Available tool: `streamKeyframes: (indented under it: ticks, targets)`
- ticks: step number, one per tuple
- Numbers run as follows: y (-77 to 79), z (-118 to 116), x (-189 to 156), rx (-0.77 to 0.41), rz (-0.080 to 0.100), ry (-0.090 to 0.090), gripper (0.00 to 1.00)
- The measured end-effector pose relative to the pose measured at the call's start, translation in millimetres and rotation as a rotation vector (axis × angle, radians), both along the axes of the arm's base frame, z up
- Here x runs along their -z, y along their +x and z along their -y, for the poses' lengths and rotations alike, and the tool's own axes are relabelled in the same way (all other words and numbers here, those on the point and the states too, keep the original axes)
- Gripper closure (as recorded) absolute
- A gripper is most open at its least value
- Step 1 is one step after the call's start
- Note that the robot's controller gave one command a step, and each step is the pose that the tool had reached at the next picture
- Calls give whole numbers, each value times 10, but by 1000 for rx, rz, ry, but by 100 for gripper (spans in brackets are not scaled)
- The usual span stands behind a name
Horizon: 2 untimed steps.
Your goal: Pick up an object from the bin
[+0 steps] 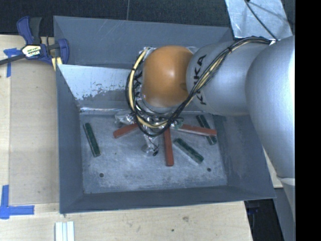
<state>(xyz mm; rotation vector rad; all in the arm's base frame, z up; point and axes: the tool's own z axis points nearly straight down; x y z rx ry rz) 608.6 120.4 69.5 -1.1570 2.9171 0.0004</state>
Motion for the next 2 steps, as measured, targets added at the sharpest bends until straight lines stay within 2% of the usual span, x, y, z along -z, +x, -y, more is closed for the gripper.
streamKeyframes:
  ticks: [1,2]
  targets:
    - [9,-12,-18,2,2,2,100]
    - [-229,453,-2683,-135,10,-1,100]
